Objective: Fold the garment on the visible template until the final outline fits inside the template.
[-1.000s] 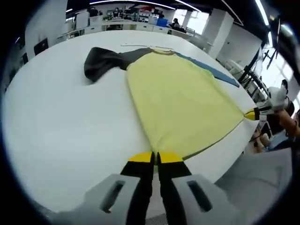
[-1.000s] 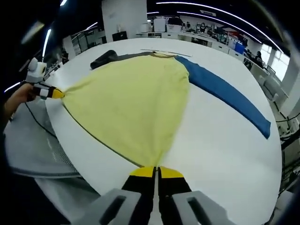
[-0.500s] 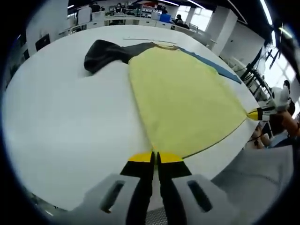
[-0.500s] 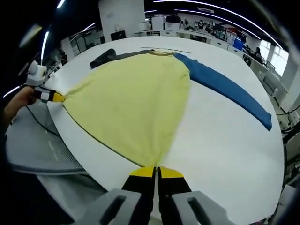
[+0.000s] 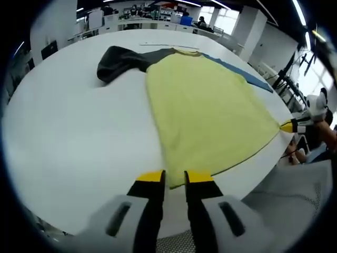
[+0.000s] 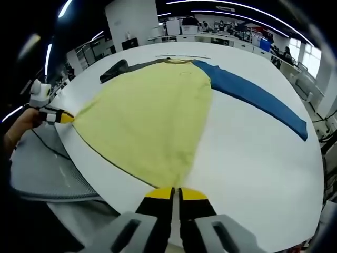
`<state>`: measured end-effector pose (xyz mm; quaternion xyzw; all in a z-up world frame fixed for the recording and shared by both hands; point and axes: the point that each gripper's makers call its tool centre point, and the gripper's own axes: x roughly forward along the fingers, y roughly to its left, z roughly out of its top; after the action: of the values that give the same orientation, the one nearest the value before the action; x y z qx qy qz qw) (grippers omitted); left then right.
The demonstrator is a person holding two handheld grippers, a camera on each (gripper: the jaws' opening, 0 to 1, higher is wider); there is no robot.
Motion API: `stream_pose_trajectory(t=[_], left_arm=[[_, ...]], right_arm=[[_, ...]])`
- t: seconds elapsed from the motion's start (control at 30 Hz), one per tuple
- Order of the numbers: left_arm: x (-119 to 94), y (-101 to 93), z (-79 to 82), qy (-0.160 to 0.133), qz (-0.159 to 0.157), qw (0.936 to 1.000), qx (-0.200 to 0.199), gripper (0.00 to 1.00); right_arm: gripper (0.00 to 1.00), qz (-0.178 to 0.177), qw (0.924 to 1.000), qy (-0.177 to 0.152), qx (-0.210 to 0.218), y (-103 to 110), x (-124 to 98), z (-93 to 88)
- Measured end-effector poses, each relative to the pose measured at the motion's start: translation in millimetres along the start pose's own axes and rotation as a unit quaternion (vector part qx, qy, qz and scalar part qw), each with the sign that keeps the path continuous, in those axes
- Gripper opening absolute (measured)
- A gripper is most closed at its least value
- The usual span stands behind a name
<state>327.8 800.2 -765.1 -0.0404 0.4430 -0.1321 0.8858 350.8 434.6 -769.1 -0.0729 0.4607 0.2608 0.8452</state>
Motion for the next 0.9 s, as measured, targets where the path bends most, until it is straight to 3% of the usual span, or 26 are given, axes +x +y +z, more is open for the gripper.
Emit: stream_pose_trajectory(t=[0.07, 0.13, 0.43, 0.67, 0.9], left_arm=[[-2, -1.6, 5.5, -0.020, -0.007, 0.9997, -0.013, 0.22], [-4, -2.1, 9.8, -0.033, -0.008, 0.9994, -0.007, 0.31], [-11, -8.4, 36.7, -0.093, -0.015, 0.9946, 0.043, 0.64], [-16, -16.1, 50.6, -0.110, -0.019, 0.9923, 0.054, 0.77], [-24, -24.5, 62.5, -0.128, -0.028, 0.9900, 0.054, 0.89]], right_arm=[[0.06, 0.001, 1.0000, -0.007, 0.004, -1, -2, 2.9], [0.21, 0.000, 0.9999, -0.008, 0.013, -3, -3, 4.8], [0.64, -0.016, 0.9991, -0.037, 0.013, -18, -9, 23.6], [0.84, -0.014, 0.9977, -0.064, 0.019, -39, -17, 44.1], [0.93, -0.035, 0.9946, -0.089, 0.042, -79, -30, 67.7]])
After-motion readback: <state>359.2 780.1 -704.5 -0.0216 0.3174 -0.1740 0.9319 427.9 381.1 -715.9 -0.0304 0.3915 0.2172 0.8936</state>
